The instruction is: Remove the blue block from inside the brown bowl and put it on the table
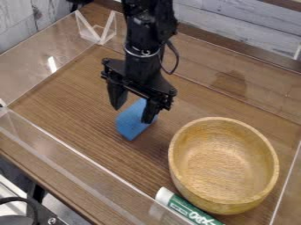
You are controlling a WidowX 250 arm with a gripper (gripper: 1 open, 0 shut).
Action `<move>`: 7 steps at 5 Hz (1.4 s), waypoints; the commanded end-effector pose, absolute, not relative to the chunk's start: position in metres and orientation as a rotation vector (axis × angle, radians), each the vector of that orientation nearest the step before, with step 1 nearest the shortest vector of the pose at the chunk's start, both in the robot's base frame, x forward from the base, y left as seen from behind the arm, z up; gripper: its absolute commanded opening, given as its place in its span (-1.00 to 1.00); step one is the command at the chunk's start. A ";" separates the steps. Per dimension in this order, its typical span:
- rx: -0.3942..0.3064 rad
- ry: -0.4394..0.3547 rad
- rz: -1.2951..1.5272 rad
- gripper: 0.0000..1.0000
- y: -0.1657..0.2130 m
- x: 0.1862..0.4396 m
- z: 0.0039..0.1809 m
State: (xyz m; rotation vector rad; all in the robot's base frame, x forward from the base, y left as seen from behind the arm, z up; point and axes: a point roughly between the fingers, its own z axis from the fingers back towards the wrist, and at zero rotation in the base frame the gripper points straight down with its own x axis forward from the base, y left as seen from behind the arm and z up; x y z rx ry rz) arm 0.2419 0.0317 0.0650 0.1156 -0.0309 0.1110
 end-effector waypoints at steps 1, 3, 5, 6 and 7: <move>0.098 -0.059 0.112 1.00 0.031 0.248 0.081; 0.060 -0.072 0.101 1.00 0.026 0.255 0.103; 0.029 -0.114 0.066 1.00 0.019 0.261 0.129; 0.019 -0.124 0.056 1.00 0.019 0.263 0.131; 0.012 -0.126 0.050 1.00 0.019 0.264 0.132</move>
